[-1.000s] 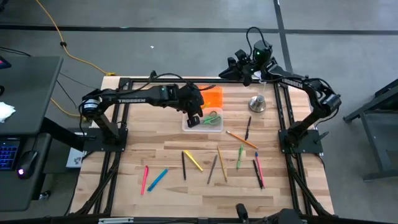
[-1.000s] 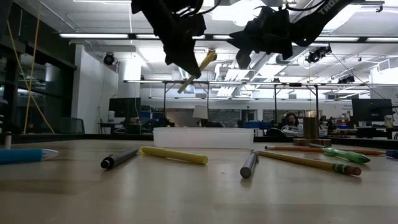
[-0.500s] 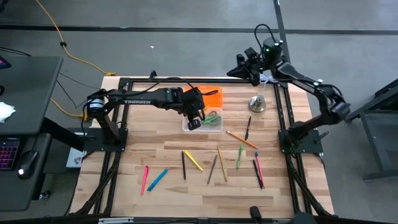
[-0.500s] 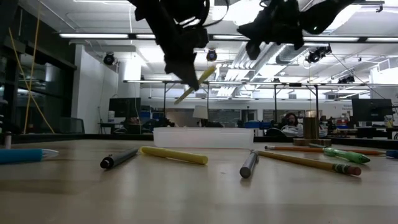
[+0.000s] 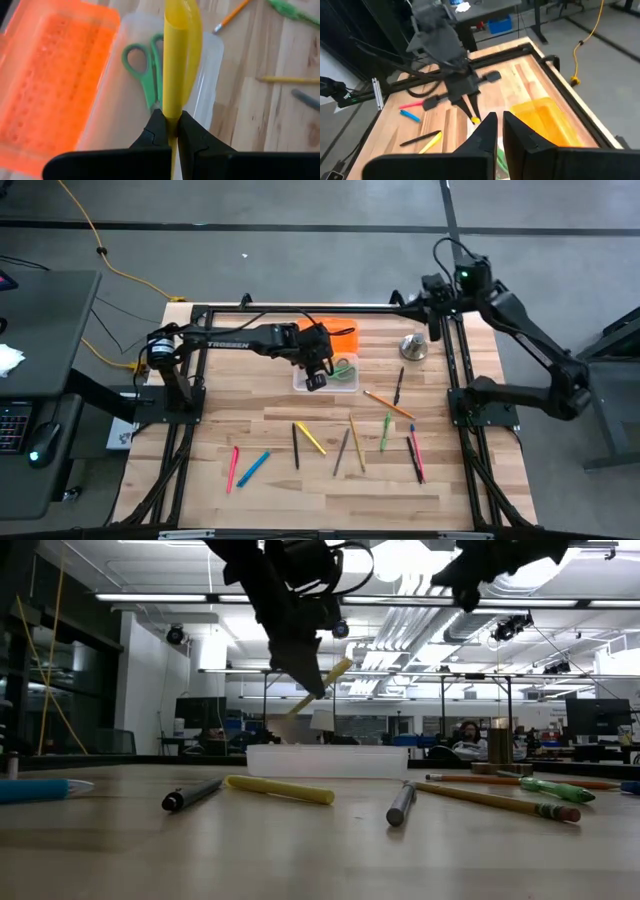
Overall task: Pick & place school supplies into a supply box
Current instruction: Put the top yellow pen into the orange supply box
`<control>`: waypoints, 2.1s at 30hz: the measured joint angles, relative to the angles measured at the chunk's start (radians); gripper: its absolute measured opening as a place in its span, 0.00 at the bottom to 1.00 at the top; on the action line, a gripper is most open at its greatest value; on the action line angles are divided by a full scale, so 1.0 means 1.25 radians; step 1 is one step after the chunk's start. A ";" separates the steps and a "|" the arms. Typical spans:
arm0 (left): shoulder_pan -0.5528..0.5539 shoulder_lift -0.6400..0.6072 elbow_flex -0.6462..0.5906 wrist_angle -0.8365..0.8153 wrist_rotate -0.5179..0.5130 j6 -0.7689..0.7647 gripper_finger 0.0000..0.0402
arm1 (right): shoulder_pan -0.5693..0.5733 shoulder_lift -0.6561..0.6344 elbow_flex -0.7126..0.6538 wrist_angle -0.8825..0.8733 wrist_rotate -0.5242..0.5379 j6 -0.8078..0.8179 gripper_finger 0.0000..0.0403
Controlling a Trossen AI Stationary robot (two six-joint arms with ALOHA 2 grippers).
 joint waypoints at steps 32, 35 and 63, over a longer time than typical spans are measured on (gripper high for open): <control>0.005 0.083 -0.001 -0.003 -0.043 0.089 0.08 | 0.000 -0.362 -0.397 0.252 0.072 0.256 0.01; 0.015 0.083 -0.001 0.000 -0.038 0.092 0.08 | 0.000 -0.376 -0.431 0.304 0.071 0.290 0.01; 0.037 0.125 -0.001 0.014 0.007 0.131 0.16 | 0.000 -0.381 -0.449 0.379 0.056 0.348 0.00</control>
